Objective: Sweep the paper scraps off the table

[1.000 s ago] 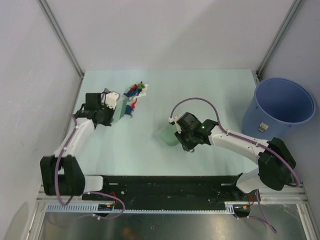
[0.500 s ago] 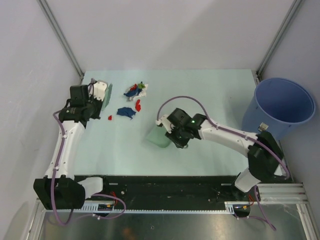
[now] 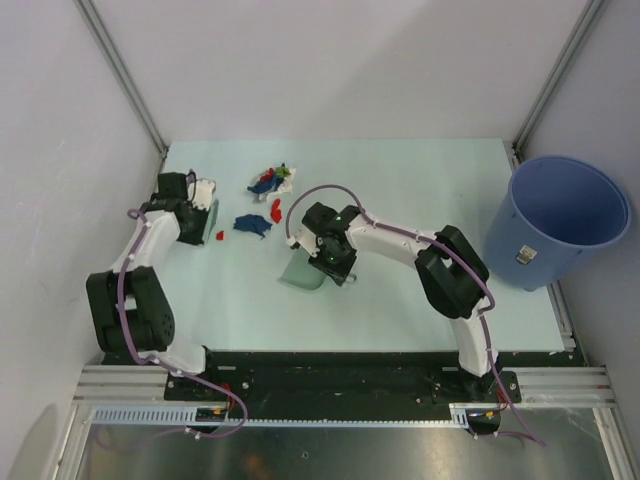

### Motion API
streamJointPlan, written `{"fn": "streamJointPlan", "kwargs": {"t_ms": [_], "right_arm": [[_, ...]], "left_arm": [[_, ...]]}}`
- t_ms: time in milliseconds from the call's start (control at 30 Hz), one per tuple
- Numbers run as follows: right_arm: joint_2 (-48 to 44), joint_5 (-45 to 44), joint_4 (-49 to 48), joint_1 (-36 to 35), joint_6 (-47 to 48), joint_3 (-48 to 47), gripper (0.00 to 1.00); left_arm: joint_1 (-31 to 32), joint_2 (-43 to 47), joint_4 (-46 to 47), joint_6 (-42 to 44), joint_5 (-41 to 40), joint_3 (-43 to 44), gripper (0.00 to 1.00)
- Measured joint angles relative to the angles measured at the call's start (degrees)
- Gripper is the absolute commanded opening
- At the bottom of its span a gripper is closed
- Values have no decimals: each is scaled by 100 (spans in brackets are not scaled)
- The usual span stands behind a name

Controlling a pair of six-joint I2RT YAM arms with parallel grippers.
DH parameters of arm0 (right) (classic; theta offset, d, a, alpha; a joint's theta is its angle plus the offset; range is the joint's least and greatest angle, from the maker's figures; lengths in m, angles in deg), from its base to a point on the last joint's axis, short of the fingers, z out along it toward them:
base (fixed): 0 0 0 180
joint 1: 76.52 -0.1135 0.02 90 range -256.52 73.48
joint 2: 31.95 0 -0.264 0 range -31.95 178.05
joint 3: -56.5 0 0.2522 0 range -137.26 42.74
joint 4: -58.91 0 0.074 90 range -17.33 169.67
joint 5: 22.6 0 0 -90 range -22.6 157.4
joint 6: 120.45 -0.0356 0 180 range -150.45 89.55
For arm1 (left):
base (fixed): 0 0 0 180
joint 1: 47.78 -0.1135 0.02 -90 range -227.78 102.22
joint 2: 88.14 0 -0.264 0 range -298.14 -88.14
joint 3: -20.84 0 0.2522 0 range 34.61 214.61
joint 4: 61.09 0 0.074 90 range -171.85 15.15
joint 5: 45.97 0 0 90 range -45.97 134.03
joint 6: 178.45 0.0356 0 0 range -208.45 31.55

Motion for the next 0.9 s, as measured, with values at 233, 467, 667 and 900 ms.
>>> {"fn": "streamJointPlan", "kwargs": {"t_ms": [233, 467, 667, 900], "right_arm": [[319, 149, 339, 79, -13, -793, 0], [767, 197, 498, 210, -63, -1241, 0], [979, 149, 509, 240, -107, -1589, 0], [409, 142, -107, 269, -262, -531, 0]], "left_arm": [[518, -734, 385, -50, 382, 535, 0], [1069, -713, 588, 55, 1154, 400, 0], [1469, -66, 315, 76, 1991, -216, 0], [1952, 767, -269, 7, 2369, -448, 0]]}}
